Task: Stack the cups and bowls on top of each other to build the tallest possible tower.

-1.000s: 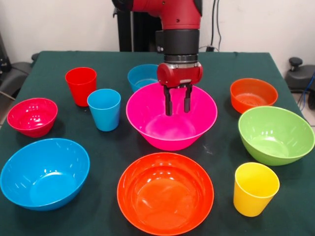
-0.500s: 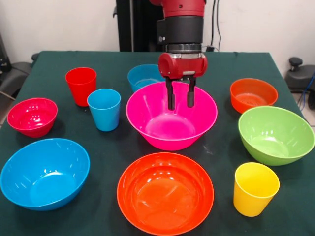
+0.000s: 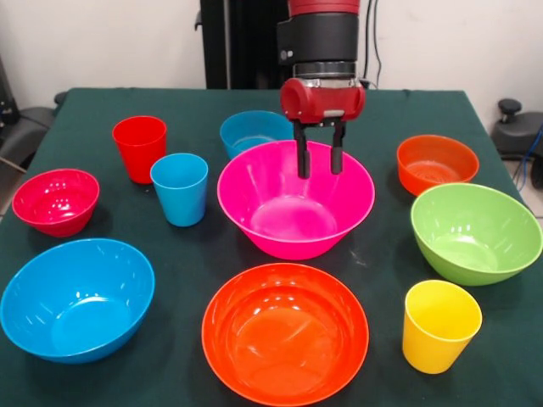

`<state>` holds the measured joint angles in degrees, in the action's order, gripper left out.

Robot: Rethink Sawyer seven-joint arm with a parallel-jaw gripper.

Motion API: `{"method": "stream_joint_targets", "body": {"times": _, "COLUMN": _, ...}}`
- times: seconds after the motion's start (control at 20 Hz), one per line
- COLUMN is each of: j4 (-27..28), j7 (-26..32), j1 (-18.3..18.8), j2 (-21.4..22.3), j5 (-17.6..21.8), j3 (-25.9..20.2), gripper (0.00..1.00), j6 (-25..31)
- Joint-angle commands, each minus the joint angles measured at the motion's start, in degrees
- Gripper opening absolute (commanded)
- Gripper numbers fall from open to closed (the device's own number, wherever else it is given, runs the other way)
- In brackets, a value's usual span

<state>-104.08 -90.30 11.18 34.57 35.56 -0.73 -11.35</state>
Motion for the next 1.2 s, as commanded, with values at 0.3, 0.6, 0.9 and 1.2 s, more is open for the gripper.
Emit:
{"method": "stream_joint_targets", "body": {"times": 0.3, "j4": -5.15, "j7": -8.26, "j1": -3.77, "j2": -0.07, "j5": -3.25, "j3": -3.68, "gripper": 1.00, "j6": 8.00}}
{"method": "stream_joint_targets", "body": {"times": 0.6, "j4": -6.33, "j7": -9.04, "j1": -4.92, "j2": 0.15, "j5": -5.03, "j3": -3.36, "gripper": 1.00, "j6": 7.11}}
{"method": "stream_joint_targets", "body": {"times": 0.9, "j4": -7.01, "j7": -8.82, "j1": -4.71, "j2": 0.44, "j5": -5.81, "j3": -3.72, "gripper": 1.00, "j6": 7.07}}
{"method": "stream_joint_targets", "body": {"times": 1.2, "j4": -7.13, "j7": -8.63, "j1": -5.12, "j2": -0.39, "j5": -6.53, "j3": -3.26, "gripper": 1.00, "j6": 6.19}}
